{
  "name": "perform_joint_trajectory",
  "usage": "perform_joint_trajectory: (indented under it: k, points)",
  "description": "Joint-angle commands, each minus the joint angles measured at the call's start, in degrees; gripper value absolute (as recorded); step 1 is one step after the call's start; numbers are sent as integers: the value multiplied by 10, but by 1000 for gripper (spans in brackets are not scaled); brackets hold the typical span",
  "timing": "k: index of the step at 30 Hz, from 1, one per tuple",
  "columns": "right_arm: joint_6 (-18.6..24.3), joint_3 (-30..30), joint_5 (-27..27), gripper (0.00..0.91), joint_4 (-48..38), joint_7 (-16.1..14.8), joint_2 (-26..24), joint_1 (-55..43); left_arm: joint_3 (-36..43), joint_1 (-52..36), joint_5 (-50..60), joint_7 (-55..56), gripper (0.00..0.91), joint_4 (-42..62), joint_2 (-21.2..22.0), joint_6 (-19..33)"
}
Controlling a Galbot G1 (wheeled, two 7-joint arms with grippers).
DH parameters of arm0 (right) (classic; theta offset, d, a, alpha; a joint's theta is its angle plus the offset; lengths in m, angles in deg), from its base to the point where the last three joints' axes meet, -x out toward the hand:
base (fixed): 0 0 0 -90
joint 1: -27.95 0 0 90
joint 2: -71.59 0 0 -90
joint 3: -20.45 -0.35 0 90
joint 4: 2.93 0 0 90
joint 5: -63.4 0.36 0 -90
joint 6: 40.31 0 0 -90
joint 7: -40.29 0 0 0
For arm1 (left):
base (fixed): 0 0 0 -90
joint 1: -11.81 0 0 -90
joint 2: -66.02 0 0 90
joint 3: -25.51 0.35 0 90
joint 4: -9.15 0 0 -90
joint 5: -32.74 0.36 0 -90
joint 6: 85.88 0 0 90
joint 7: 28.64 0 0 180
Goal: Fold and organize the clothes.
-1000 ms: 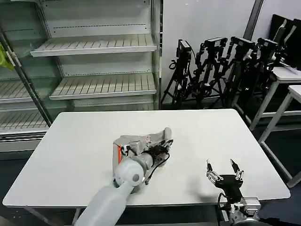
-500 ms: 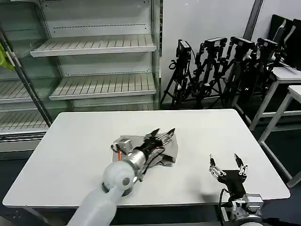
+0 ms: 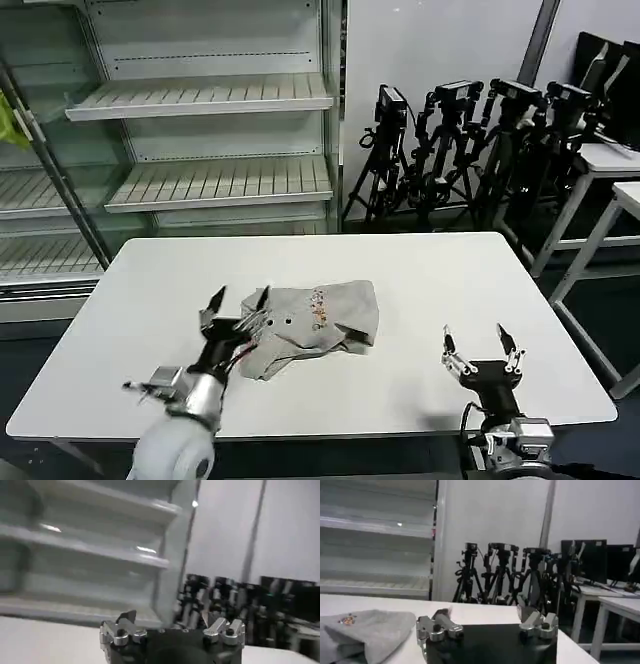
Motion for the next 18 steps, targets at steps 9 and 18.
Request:
perform_joint_trajectory:
  k: [9,18]
  points:
    - [12,10,-29,907,-4,1,-2,-8,-79,169,144,-2,907,-92,18,85]
    - [11,19,-35,907,-1,2,1,-8,-66,180,143,-6,907,-107,24,72]
